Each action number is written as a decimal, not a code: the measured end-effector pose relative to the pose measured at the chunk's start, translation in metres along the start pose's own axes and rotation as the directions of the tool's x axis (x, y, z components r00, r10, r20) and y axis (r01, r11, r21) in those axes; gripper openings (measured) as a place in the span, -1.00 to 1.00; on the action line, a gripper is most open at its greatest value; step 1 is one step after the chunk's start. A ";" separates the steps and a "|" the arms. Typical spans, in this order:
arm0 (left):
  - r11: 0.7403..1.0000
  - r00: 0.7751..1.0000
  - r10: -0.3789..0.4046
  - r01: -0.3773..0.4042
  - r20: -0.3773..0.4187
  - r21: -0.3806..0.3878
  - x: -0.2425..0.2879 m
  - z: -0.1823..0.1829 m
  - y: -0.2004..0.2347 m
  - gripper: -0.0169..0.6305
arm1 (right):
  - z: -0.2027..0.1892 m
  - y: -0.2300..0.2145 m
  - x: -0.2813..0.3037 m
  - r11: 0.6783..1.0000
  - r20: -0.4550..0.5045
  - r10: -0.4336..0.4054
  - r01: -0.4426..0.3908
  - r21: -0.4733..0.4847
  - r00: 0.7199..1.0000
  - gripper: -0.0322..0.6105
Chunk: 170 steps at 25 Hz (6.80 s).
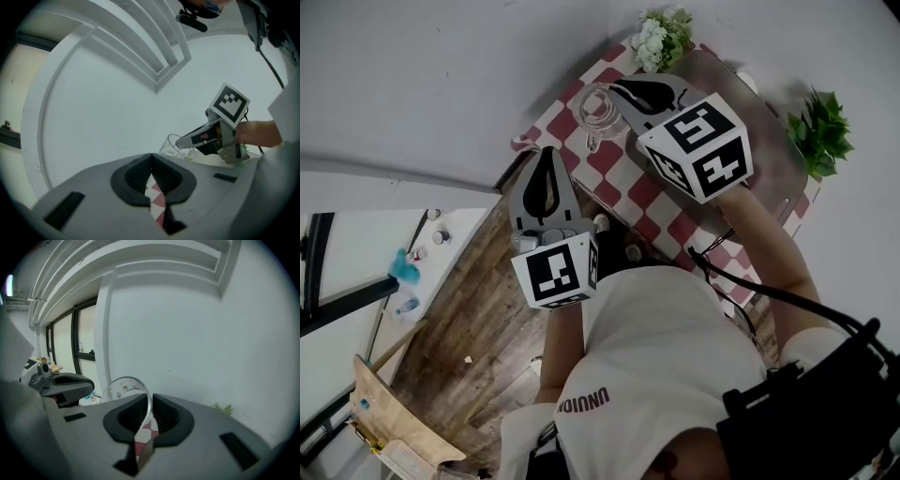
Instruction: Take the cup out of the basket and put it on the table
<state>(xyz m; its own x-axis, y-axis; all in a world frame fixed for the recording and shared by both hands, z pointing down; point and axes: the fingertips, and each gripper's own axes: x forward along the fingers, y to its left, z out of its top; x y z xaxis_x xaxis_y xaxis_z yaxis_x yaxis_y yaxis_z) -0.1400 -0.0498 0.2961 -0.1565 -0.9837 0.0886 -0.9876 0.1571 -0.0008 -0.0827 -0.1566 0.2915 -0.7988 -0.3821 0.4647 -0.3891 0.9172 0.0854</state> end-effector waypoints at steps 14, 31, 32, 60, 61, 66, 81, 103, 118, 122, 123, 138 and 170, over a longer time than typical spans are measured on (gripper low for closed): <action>0.998 0.998 0.057 -0.057 -0.002 -0.006 -0.009 -0.002 0.017 -0.91 | -0.004 0.029 0.017 0.998 -0.020 0.067 -0.067 -0.009 0.998 -0.76; 0.996 0.996 0.091 -0.091 -0.015 -0.016 -0.014 -0.008 0.029 -0.91 | -0.023 0.055 0.036 0.994 -0.073 0.109 -0.109 -0.003 0.991 -0.76; 0.996 0.996 0.093 -0.093 -0.016 -0.017 -0.015 -0.008 0.030 -0.91 | -0.025 0.056 0.037 0.994 -0.077 0.112 -0.112 -0.001 0.991 -0.76; 0.993 0.992 0.120 -0.120 -0.036 -0.013 -0.016 -0.014 0.038 -0.91 | -0.052 0.084 0.056 0.987 -0.129 0.159 -0.155 0.044 0.979 -0.76; 0.993 0.992 0.120 -0.121 -0.036 -0.012 -0.016 -0.014 0.039 -0.91 | -0.054 0.084 0.058 0.987 -0.134 0.160 -0.155 0.049 0.978 -0.76; 0.992 0.992 0.123 -0.123 -0.041 -0.010 -0.016 -0.016 0.040 -0.91 | -0.064 0.088 0.064 0.986 -0.155 0.160 -0.151 0.064 0.975 -0.76; 0.991 0.989 0.130 -0.131 -0.072 -0.012 -0.013 -0.026 0.044 -0.91 | -0.091 0.089 0.082 0.985 -0.209 0.146 -0.121 0.125 0.967 -0.76; 0.988 0.984 0.149 -0.152 -0.101 -0.016 -0.011 -0.036 0.051 -0.91 | -0.140 0.083 0.104 0.980 -0.309 0.128 -0.072 0.188 0.942 -0.76; 0.989 0.982 0.144 -0.147 -0.122 -0.015 -0.005 -0.043 0.053 -0.91 | -0.168 0.075 0.118 0.971 -0.360 0.121 -0.035 0.237 0.925 -0.76; 0.989 0.981 0.143 -0.146 -0.127 -0.011 -0.003 -0.044 0.053 -0.91 | -0.176 0.072 0.121 0.968 -0.373 0.119 -0.024 0.251 0.920 -0.76; 0.989 0.981 0.143 -0.145 -0.130 -0.011 -0.003 -0.045 0.053 -0.91 | -0.177 0.071 0.122 0.967 -0.375 0.119 -0.021 0.255 0.919 -0.76; 0.989 0.979 0.140 -0.145 -0.146 -0.019 0.004 -0.050 0.054 -0.91 | -0.201 0.062 0.133 0.953 -0.408 0.118 0.012 0.302 0.905 -0.76; 0.989 0.978 0.141 -0.146 -0.157 -0.024 0.009 -0.053 0.055 -0.91 | -0.228 0.060 0.138 0.944 -0.456 0.126 0.035 0.328 0.881 -0.75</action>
<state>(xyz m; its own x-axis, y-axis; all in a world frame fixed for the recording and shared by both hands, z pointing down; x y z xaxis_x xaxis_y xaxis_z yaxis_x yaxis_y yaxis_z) -0.1956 -0.0455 0.3495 -0.2899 -0.9257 0.2428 -0.9535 0.3012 0.0099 -0.1118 -0.1285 0.5622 -0.5434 -0.1701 0.8220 -0.5458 0.8156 -0.1920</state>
